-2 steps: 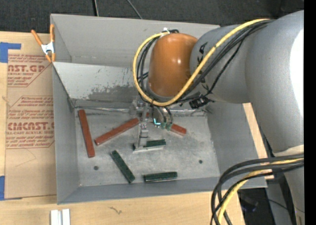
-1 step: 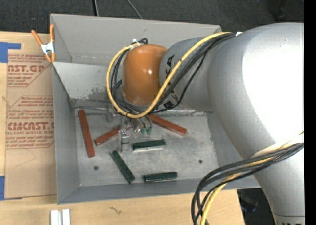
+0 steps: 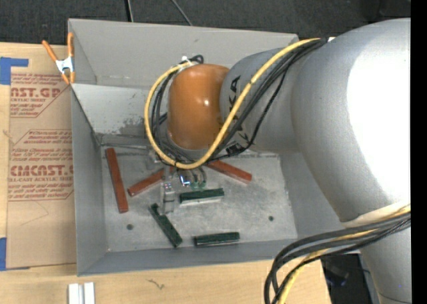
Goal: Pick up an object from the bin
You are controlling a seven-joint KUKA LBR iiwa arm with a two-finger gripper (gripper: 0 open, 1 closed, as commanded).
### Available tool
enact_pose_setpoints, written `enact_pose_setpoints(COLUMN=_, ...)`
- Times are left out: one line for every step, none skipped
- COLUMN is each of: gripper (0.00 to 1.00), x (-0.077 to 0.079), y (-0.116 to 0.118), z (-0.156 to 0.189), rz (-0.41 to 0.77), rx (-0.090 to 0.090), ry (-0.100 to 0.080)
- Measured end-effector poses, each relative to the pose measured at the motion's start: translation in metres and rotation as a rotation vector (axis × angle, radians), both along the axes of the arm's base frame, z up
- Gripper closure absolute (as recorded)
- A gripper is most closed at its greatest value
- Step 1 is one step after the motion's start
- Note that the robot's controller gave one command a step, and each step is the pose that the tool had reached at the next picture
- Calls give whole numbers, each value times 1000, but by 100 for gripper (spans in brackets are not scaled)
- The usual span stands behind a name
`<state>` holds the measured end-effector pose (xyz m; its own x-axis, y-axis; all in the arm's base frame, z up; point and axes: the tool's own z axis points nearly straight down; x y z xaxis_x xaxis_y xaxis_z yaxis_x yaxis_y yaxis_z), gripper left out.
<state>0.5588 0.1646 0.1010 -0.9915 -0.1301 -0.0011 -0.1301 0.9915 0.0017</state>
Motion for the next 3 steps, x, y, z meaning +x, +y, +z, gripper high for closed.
enact_pose_setpoints(gripper=0, x=37, y=-69, z=19, rz=59, rx=-5, ry=-5)
enact_pose_setpoints(gripper=0, x=34, y=-21, z=-33, rz=283, rx=0, ry=2)
enact_pose_setpoints(gripper=0, x=34, y=-20, z=-33, rz=283, rx=0, ry=-1)
